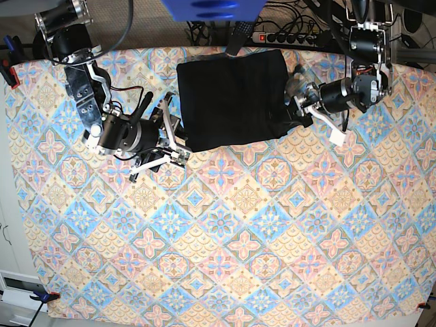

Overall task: Fold the T-shirt properly
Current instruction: 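Tuck the bundle's loose edge under with the left gripper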

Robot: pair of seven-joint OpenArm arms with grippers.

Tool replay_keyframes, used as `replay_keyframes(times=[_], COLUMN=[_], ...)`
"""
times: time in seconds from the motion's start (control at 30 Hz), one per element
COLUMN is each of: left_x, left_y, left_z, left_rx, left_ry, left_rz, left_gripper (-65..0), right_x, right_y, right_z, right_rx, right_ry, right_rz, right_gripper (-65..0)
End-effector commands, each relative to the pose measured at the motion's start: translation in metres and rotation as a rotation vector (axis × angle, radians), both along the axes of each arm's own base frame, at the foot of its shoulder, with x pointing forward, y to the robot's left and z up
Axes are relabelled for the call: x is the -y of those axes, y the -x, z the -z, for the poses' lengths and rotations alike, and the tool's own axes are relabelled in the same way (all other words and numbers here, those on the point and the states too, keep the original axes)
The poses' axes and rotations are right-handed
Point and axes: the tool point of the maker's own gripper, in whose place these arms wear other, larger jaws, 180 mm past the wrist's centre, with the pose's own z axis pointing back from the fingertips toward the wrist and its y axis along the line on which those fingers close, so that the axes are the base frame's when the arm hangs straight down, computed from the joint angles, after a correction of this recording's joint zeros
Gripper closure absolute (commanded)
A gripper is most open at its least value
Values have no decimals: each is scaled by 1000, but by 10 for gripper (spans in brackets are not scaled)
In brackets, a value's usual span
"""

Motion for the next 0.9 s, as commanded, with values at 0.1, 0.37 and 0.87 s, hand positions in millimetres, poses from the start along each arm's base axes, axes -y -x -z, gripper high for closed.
replay_keyframes(times=[0.1, 0.37, 0.87], left_x=[-7, 16, 41], left_y=[-17, -45, -66], left_z=[-3, 5, -67], left_rx=[13, -5, 252], left_ry=[52, 156, 91], left_rz=[-52, -107, 3], left_gripper=[-489, -470, 0], right_x=[-3, -3, -2], right_y=[-8, -8, -8], right_z=[-12, -11, -11], right_rx=[40, 39, 38], right_ry=[-20, -20, -19], right_rz=[-6, -5, -5], right_gripper=[-246, -246, -246])
